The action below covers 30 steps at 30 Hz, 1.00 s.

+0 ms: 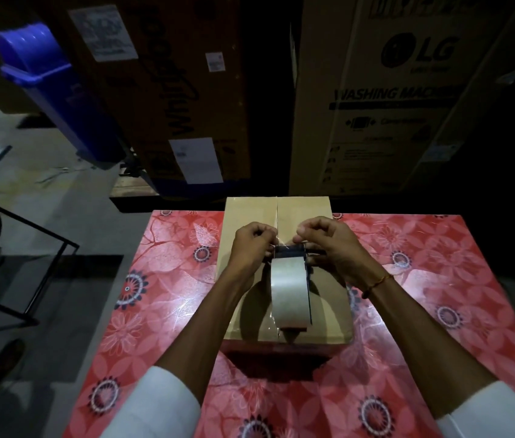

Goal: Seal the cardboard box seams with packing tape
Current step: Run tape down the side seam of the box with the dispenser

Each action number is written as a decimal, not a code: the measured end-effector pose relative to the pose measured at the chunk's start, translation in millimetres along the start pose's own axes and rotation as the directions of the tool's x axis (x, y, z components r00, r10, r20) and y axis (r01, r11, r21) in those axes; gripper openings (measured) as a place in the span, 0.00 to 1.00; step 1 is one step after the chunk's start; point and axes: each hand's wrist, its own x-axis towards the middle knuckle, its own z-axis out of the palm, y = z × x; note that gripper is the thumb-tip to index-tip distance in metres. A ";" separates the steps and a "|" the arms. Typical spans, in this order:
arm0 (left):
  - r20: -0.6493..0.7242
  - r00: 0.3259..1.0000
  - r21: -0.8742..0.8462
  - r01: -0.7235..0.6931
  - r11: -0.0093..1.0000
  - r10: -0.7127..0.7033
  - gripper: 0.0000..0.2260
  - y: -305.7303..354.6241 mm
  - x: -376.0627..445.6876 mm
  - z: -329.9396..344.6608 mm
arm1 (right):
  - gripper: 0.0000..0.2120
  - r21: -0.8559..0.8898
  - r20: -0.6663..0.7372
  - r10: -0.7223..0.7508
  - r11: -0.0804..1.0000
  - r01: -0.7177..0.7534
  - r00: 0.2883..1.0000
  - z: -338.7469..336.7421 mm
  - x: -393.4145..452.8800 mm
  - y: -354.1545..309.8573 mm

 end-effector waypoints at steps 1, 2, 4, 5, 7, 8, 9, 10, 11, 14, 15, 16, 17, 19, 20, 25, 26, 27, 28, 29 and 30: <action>-0.004 1.000 -0.003 0.002 1.000 -0.002 0.05 0.0 0.3 0.5 | 0.13 -0.025 -0.015 -0.017 1.000 0.016 1.000 0.9 -0.5 0.3; -0.004 1.000 -0.005 0.003 1.000 -0.003 0.05 0.2 0.5 0.8 | 0.12 -0.047 -0.024 -0.035 0.998 0.034 0.999 2.3 -0.7 0.4; 0.001 1.000 -0.013 0.007 1.000 -0.007 0.05 0.4 0.8 1.4 | 0.09 -0.074 -0.042 -0.073 0.995 0.069 0.996 6.4 0.0 0.2; 0.002 1.000 -0.019 0.010 1.000 -0.010 0.05 0.6 1.1 1.6 | 0.07 -0.085 -0.053 -0.088 0.993 0.084 0.995 8.3 1.1 0.9; 0.007 1.000 -0.024 0.012 1.000 -0.012 0.05 1.1 2.1 1.3 | 0.05 -0.132 -0.078 -0.118 0.985 0.107 0.990 10.9 3.5 2.8; 0.014 1.000 -0.023 0.012 1.000 -0.012 0.05 1.3 2.7 0.9 | 0.04 -0.162 -0.086 -0.133 0.980 0.117 0.987 11.7 4.5 4.0; 0.023 1.000 -0.020 0.011 1.000 -0.011 0.05 1.5 3.6 0.2 | 0.04 -0.186 -0.090 -0.145 0.974 0.126 0.985 12.3 5.4 5.3; 0.032 0.999 -0.015 0.011 1.000 -0.011 0.05 1.5 4.5 -1.1 | 0.03 -0.201 -0.092 -0.155 0.970 0.134 0.984 12.7 6.1 6.2; 0.043 0.999 -0.008 0.011 1.000 -0.011 0.05 1.3 5.7 -2.7 | 0.03 -0.224 -0.091 -0.171 0.964 0.147 0.981 12.9 6.3 6.1; 0.097 0.995 0.007 -0.004 1.000 0.004 0.05 0.3 9.3 -9.6 | 0.04 -0.285 -0.081 -0.211 0.941 0.180 0.974 12.9 6.2 4.4; 0.118 0.993 0.011 -0.013 1.000 0.011 0.04 0.1 10.5 -11.9 | 0.04 -0.266 -0.078 -0.199 0.949 0.172 0.977 11.6 6.6 5.1; 0.139 0.990 0.015 -0.020 1.000 0.018 0.04 0.1 11.9 -14.1 | 0.04 -0.226 -0.076 -0.180 0.961 0.159 0.981 10.2 6.8 5.4; 0.160 0.987 0.019 -0.025 1.000 0.021 0.04 0.4 13.2 -16.1 | 0.04 -0.186 -0.072 -0.162 0.972 0.146 0.984 8.9 6.5 5.7; 0.202 0.979 0.013 -0.022 1.000 0.019 0.04 1.2 15.9 -19.4 | 0.03 -0.136 -0.064 -0.143 0.982 0.133 0.988 6.4 6.0 6.8; 0.222 0.975 0.002 -0.017 1.000 0.016 0.04 1.5 16.9 -20.9 | 0.03 -0.120 -0.062 -0.144 0.983 0.135 0.988 5.6 5.8 7.0; 0.267 0.963 0.004 -0.050 0.999 0.047 0.04 2.2 19.0 -25.0 | 0.04 -0.083 -0.032 -0.147 0.986 0.144 0.989 4.5 6.2 6.3; 0.270 0.961 0.001 -0.059 0.998 0.056 0.04 2.9 19.1 -24.9 | 0.04 -0.083 -0.025 -0.146 0.986 0.143 0.989 4.1 6.4 6.2; 0.274 0.960 -0.004 -0.063 0.998 0.062 0.04 3.5 19.0 -25.0 | 0.03 -0.081 -0.021 -0.143 0.987 0.141 0.989 3.9 6.1 5.5; 0.277 0.959 -0.009 -0.063 0.998 0.064 0.04 4.0 19.4 -25.2 | 0.03 -0.078 -0.021 -0.139 0.987 0.137 0.990 3.6 5.9 4.8; 0.279 0.958 -0.016 -0.062 0.998 0.064 0.04 4.0 19.7 -25.7 | 0.03 -0.074 -0.019 -0.136 0.988 0.134 0.991 3.5 5.7 4.1; 0.281 0.958 -0.020 -0.059 0.998 0.062 0.04 3.9 19.9 -26.3 | 0.03 -0.073 -0.014 -0.134 0.988 0.133 0.991 3.1 5.6 3.8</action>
